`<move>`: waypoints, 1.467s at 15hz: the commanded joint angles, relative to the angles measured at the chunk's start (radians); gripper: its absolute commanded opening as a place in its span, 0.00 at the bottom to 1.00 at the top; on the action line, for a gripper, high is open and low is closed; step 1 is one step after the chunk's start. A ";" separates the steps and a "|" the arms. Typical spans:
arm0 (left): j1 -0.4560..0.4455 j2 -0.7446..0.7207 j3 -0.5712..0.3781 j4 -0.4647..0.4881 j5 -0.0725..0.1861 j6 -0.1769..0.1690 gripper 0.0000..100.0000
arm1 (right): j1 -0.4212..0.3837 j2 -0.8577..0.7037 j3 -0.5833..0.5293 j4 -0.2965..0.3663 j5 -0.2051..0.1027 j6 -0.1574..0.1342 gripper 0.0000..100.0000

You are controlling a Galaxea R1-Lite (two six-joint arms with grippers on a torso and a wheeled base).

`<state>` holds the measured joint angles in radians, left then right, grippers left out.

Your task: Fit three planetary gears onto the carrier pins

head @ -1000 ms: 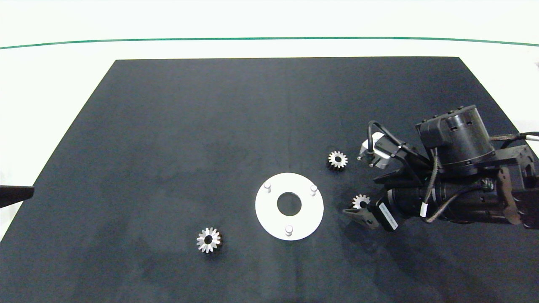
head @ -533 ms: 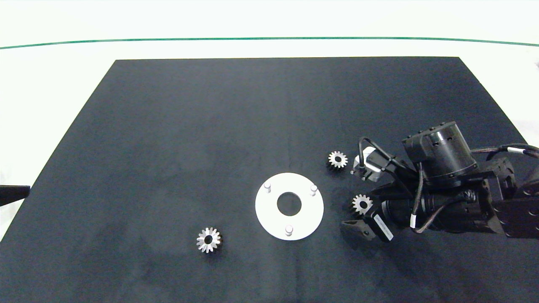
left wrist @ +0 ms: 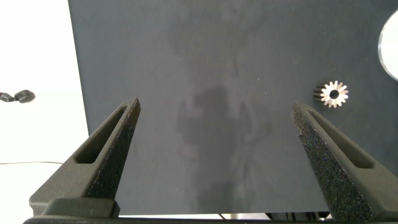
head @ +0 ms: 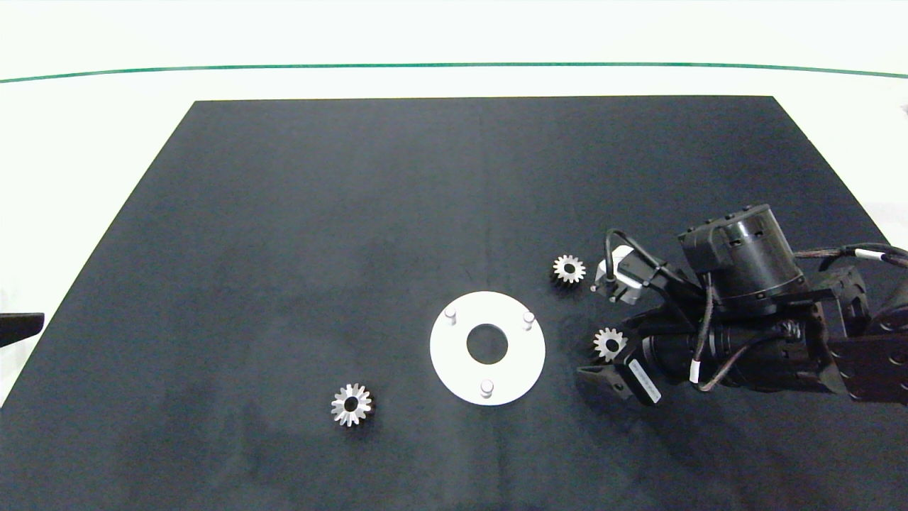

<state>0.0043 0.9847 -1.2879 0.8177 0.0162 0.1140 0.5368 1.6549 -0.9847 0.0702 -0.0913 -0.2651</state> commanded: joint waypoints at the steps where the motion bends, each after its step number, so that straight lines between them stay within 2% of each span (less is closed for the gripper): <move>1: -0.003 -0.008 -0.001 0.005 0.001 0.003 1.00 | -0.011 -0.003 0.000 0.000 0.002 0.000 0.84; 8: -0.003 -0.015 -0.001 0.005 0.001 0.003 1.00 | -0.012 0.005 0.000 -0.001 0.007 0.001 0.70; 17: -0.003 -0.023 -0.001 0.005 0.001 0.003 1.00 | -0.011 0.008 0.021 -0.052 0.002 0.000 0.52; 22: -0.003 -0.023 -0.001 0.005 0.001 0.003 1.00 | -0.009 0.013 0.035 -0.056 0.002 0.000 0.42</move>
<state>0.0013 0.9630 -1.2887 0.8177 0.0162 0.1160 0.5272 1.6668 -0.9534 0.0130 -0.0879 -0.2636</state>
